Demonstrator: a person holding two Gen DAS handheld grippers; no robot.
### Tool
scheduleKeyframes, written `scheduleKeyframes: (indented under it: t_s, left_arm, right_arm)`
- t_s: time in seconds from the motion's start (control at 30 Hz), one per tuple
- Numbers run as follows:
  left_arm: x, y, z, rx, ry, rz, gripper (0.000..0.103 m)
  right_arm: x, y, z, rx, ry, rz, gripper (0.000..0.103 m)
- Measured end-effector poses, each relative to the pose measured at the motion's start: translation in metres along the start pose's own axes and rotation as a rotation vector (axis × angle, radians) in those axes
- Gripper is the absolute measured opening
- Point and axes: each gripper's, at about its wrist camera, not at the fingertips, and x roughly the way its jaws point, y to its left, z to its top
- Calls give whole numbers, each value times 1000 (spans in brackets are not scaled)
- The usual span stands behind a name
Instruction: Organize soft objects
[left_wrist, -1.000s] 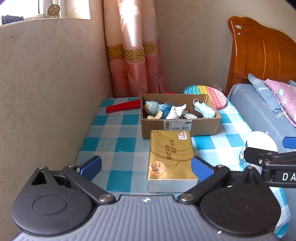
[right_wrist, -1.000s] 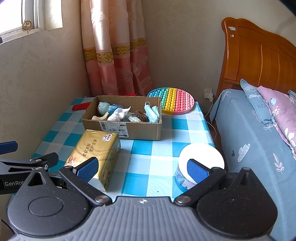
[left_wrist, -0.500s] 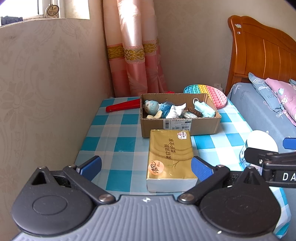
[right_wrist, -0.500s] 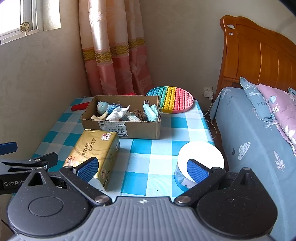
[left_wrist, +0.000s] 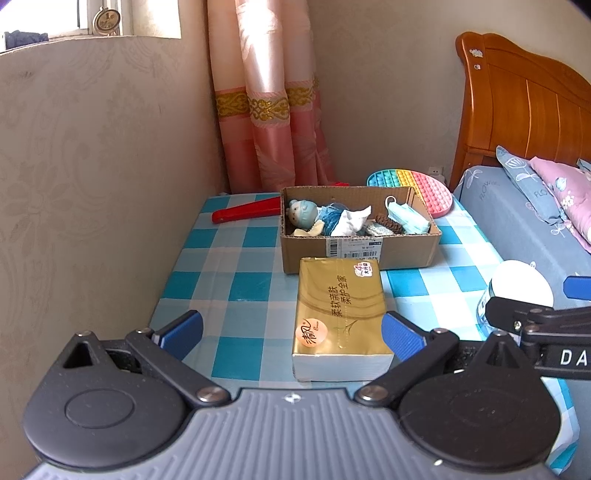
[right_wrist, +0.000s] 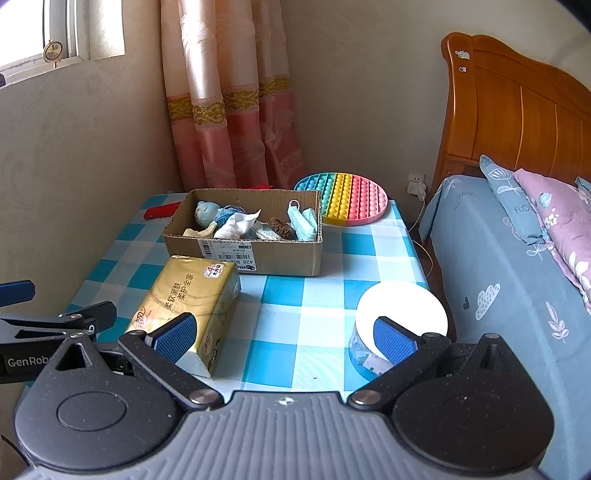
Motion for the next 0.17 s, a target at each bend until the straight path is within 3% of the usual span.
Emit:
scheduleKeyframes:
  t_s: [0.17]
  left_arm:
    - [0,0,0,-3,0,-1,102]
  right_arm:
    - [-1,1,0,-2,-1,0,103]
